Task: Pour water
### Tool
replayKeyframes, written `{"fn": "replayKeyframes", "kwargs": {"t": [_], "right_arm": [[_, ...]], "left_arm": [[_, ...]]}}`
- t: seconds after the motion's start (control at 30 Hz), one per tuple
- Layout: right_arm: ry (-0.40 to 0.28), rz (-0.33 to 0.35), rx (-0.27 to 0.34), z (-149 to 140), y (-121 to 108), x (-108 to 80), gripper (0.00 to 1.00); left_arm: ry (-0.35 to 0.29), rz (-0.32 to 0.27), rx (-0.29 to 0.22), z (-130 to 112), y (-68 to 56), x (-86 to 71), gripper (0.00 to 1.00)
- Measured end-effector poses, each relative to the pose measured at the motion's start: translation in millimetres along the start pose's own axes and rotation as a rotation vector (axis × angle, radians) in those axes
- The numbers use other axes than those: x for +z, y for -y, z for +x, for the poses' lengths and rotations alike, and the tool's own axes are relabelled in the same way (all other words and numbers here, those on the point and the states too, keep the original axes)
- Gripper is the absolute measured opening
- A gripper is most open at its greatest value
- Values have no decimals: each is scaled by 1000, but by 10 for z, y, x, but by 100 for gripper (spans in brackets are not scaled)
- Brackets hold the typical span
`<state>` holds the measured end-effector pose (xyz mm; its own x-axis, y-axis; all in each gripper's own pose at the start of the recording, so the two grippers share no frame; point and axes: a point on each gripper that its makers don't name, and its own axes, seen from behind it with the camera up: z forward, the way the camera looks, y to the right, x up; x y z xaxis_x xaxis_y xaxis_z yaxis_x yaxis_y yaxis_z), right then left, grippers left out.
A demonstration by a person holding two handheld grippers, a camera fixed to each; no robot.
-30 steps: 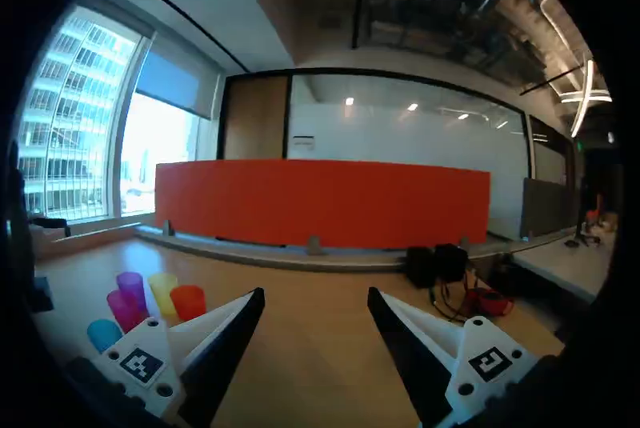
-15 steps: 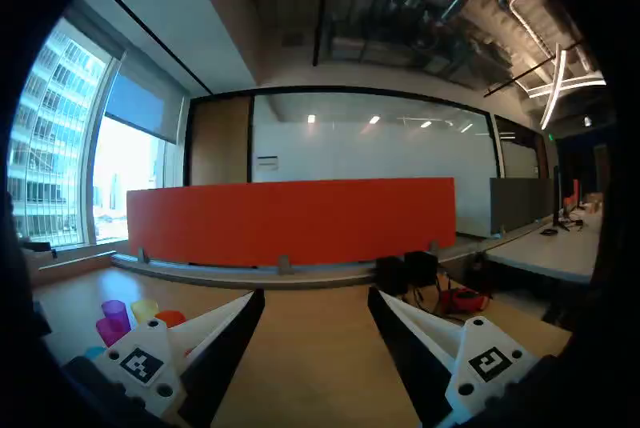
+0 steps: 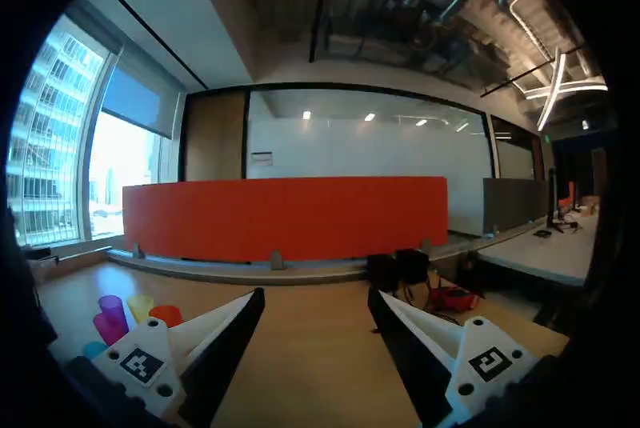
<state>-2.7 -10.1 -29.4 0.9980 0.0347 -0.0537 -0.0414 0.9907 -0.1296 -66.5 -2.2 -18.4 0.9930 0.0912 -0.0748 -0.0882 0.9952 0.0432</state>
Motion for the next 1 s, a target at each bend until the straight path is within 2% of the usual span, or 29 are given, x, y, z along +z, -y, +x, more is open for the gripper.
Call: {"fn": "replayKeyframes", "kwargs": {"t": [0.4,1.0], "right_arm": [[-9,-26,35,117,-63,-45,100],[-11,-7,33,164,66,-21,100]], "left_arm": [[4,9,-8,-282,12,-49,96],[17,5,-39,-510,12,-97,96]]}}
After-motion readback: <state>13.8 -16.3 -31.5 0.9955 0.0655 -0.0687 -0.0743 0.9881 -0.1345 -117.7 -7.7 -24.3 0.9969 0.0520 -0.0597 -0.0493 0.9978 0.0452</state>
